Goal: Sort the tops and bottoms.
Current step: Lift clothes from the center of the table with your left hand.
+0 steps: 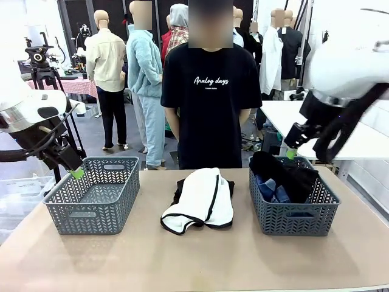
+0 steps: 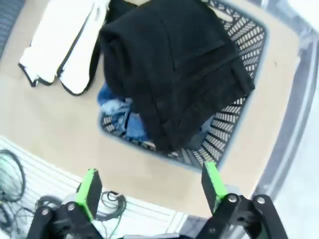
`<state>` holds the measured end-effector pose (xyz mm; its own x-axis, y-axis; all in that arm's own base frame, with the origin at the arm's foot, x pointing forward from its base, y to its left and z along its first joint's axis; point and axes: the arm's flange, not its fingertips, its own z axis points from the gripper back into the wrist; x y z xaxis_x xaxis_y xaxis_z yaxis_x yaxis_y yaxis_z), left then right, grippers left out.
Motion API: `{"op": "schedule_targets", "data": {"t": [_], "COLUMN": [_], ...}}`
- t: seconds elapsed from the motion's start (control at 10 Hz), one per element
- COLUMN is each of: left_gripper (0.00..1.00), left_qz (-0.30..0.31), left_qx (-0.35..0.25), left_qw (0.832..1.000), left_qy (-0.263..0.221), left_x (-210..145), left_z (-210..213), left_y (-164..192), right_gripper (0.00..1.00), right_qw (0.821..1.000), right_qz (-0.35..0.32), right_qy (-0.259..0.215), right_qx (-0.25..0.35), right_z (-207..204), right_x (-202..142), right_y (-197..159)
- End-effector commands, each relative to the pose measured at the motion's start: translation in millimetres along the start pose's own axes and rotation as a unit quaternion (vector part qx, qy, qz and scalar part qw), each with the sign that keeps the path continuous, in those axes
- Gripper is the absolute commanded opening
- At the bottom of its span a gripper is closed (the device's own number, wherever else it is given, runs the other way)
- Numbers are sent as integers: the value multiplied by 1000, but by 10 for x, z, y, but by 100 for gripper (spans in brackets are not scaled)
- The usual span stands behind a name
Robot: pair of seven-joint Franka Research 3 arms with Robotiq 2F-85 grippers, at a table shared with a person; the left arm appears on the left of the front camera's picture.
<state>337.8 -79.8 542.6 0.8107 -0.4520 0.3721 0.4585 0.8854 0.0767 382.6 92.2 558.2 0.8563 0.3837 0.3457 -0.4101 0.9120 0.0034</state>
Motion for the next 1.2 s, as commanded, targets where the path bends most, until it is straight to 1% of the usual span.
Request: {"op": "schedule_targets", "data": {"t": [0.0, 0.1, 0.3, 0.4, 0.5, 0.6, 0.7, 0.8, 1.0, 1.1], "left_gripper": [100, 100, 100, 100, 100, 100, 100, 100, 100, 100], "left_qz": [0, 0, 0, 0, 0, 0, 0, 0, 0, -46], "left_qx": [-3, -3, -3, -3, -3, -3, -3, -3, 0, 13], "left_qw": [1000, 1000, 1000, 1000, 1000, 1000, 1000, 1000, 1000, 998], "left_qy": [2, 2, 2, 2, 2, 2, 2, 2, 0, -34], "left_x": [-13, -13, -13, -13, -13, -13, -13, -13, 0, 115], "left_z": [-5, -5, -5, -5, -5, -5, -5, -5, -1, 66], "left_y": [6, 6, 6, 6, 6, 6, 6, 6, 1, -227], "right_gripper": [100, 100, 100, 100, 100, 100, 100, 100, 100, 100], "right_qw": [997, 994, 990, 989, 991, 993, 993, 990, 990, 990], "right_qz": [28, 34, 32, 29, 19, 8, 4, 26, 26, 26], "right_qy": [-77, -104, -136, -143, -131, -115, -120, -136, -136, -136], "right_qx": [2, -7, -23, -27, -31, -20, -12, -20, -20, -20], "right_z": [215, 365, 620, 715, 780, 786, 790, 819, 819, 819], "right_x": [-395, -440, -318, -258, -176, -117, -132, -250, -250, -250], "right_y": [92, 127, 201, 225, 246, 215, 164, 219, 219, 219]}}
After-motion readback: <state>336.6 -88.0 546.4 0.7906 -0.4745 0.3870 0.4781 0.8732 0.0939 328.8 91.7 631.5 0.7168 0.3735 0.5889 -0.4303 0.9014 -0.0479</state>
